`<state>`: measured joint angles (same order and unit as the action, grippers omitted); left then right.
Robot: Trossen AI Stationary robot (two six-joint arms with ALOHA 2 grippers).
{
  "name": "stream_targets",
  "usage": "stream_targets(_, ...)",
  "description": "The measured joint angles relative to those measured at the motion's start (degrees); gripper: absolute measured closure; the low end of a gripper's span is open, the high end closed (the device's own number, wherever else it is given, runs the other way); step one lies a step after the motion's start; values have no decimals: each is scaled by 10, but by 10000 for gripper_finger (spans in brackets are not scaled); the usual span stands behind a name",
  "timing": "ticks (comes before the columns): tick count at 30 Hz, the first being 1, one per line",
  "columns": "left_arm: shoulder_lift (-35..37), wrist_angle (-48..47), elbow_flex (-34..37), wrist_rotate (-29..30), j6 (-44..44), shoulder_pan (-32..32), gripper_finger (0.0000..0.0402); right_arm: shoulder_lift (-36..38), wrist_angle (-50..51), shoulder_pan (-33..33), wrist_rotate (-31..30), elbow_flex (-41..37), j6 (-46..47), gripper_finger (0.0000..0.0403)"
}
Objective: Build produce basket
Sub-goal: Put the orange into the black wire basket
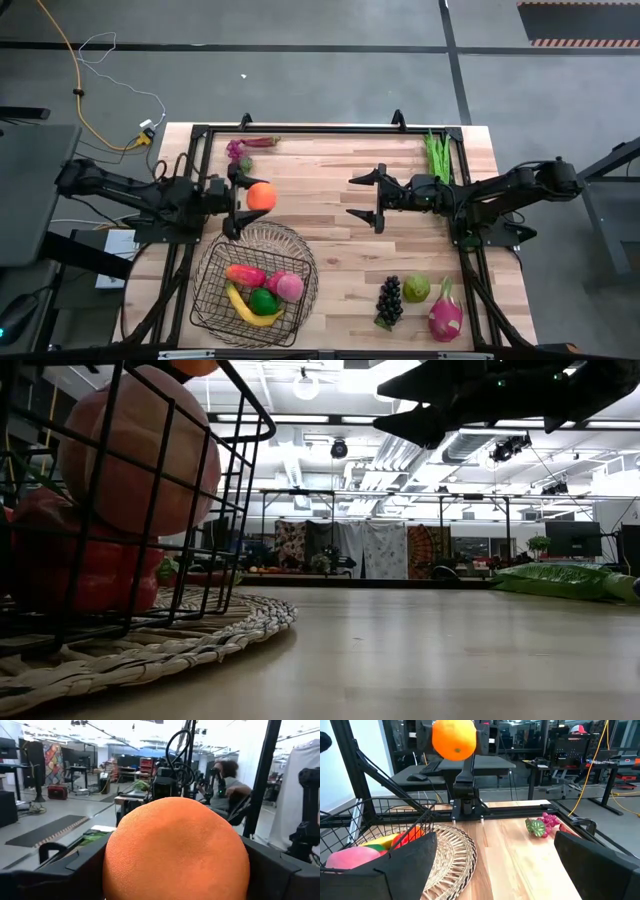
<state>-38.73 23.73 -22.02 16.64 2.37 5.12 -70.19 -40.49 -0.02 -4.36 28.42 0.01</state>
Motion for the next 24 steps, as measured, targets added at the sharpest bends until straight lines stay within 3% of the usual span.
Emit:
stream_targets(15,6,-15,2,-2,6,9,72,0,2,0,0,0,-4,8)
stream_targets(17,6,-23,2,-48,24,9,72,0,5,0,0,0,-4,8)
stream_targets(22,-5,-25,2,-272,94,10,72,0,4,0,0,0,-4,8)
stream_targets(24,-16,-27,2,-322,126,19,72,0,4,0,0,0,-2,8)
